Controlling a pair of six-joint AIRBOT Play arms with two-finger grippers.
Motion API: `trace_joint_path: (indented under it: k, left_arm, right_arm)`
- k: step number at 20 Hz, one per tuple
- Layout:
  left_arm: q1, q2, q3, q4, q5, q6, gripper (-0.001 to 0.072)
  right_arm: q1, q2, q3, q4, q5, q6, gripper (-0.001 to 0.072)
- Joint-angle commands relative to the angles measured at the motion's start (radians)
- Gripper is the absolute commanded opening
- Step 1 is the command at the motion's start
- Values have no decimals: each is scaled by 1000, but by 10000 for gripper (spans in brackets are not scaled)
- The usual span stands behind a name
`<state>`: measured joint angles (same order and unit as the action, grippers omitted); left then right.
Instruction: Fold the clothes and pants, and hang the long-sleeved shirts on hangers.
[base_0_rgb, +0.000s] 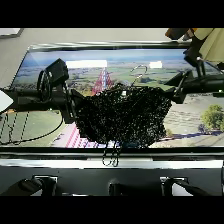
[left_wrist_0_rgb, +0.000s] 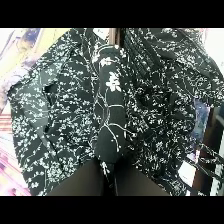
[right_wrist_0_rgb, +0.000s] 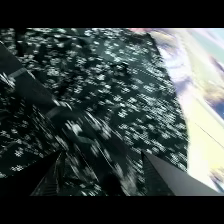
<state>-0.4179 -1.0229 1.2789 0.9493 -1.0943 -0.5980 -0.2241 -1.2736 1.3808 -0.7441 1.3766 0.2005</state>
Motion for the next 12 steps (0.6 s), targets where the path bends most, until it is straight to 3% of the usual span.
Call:
trace_joint_path:
  k: [1, 3, 5, 6, 7, 8, 9, 12]
  left_arm:
    - [-2, 1, 0, 0, -1, 0, 14]
    - [-2, 1, 0, 0, -1, 0, 14]
    - [-2, 1, 0, 0, -1, 0, 14]
    - [-2, 1, 0, 0, -2, -1, 14]
    - [-2, 1, -1, 0, -1, -8, 15]
    - [-2, 1, -1, 0, -1, -16, 15]
    - [-2, 1, -1, 0, -1, -16, 17]
    - [-2, 1, -1, 0, 5, -15, 22]
  right_arm:
    - [65, -47, 0, -14, -18, -11, 561]
    - [94, -68, 0, -21, -42, -12, 559]
    - [104, -77, 0, -24, -47, -23, 469]
    - [104, -77, 0, -27, -43, -26, 377]
    - [104, -75, 0, -27, -30, -26, 172]
    - [104, -72, 1, -28, -12, -25, 73]
    - [103, -66, 2, -28, 12, -23, 23]
    - [102, -22, 2, -54, 58, 9, 22]
